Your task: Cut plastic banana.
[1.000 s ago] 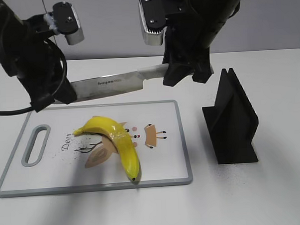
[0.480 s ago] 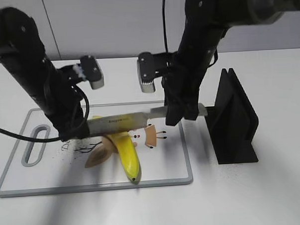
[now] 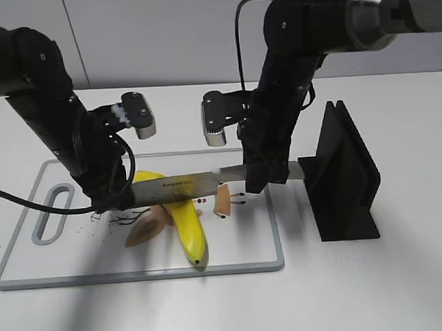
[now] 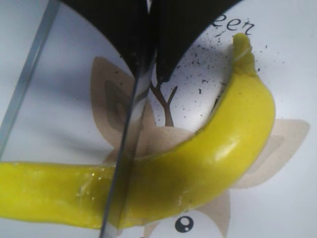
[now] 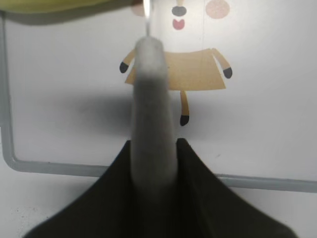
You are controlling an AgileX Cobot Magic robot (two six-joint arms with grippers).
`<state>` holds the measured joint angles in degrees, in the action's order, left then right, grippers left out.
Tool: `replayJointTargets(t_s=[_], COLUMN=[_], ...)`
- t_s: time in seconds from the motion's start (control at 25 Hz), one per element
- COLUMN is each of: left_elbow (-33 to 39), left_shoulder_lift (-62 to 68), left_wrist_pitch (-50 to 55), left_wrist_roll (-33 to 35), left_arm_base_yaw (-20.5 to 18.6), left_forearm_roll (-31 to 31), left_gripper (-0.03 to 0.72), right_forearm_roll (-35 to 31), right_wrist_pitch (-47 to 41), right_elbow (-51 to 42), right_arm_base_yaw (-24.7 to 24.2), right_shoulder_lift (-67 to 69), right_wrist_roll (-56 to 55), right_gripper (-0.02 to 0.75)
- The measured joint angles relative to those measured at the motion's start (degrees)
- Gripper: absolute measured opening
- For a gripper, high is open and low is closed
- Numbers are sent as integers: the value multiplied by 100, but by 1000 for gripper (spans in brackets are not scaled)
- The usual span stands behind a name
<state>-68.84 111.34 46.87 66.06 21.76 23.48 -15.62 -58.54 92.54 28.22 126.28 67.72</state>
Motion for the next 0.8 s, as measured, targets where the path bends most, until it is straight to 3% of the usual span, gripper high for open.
replayJointTargets(t_s=[0.8], left_elbow=[77], left_shoulder_lift=[-1987], left_wrist_pitch=[415], left_wrist_roll=[-12], left_arm_base_yaw=[10], left_forearm_roll=[-87], left_gripper=[1], right_forearm_roll=[27], right_wrist_pitch=[-386], right_elbow=[1], right_arm_base_yaw=[73], right_shoulder_lift=[-1623], right_wrist_roll=[-410], right_gripper=[166])
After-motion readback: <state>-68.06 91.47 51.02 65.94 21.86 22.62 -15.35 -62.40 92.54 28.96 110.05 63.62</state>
